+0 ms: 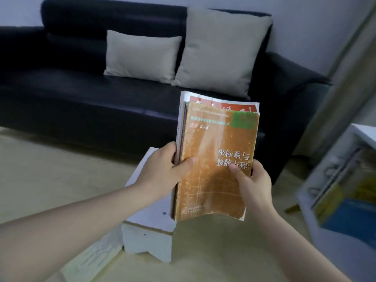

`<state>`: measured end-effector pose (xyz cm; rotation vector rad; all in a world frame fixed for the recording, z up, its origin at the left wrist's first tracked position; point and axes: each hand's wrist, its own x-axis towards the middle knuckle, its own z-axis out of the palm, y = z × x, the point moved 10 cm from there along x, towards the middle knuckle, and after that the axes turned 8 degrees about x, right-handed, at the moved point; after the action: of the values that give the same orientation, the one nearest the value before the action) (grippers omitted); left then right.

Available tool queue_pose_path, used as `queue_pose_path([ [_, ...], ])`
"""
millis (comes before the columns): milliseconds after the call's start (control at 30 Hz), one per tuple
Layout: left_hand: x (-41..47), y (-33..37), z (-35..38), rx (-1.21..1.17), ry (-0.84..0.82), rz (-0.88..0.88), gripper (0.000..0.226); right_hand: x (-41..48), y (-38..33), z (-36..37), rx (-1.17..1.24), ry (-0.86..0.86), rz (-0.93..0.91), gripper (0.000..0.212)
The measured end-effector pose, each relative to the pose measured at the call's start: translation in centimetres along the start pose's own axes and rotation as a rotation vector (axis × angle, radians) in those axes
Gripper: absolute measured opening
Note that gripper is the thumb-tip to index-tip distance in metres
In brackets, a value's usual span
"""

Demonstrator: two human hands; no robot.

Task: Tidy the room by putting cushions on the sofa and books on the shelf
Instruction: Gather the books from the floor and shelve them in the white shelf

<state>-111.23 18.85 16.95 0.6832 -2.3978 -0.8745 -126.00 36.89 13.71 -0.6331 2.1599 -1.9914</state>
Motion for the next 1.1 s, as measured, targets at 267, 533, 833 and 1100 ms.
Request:
queue_pose_path([
  [267,-0.3,5.3,14.6,-0.028,-0.242,0.174,0.034,-2.7,7.3,-13.0,-0.152,0.333,0.153,0.011],
  [533,-2.1,10.6,25.2,-0.051,-0.426,0.305,0.034,-5.9,11.9,-23.0,-0.272,0.609,0.286,0.022],
  [833,-4.1,14.3,33.0,-0.102,-0.526,0.255,0.031,-7.7,14.3,-30.9,-0.515,0.813,0.414,0.030],
  [1100,-4.1,16.3,39.2,-0.230,-0.598,0.144,0.023,-5.3,15.1,-35.7,-0.734,0.893,0.459,0.034],
])
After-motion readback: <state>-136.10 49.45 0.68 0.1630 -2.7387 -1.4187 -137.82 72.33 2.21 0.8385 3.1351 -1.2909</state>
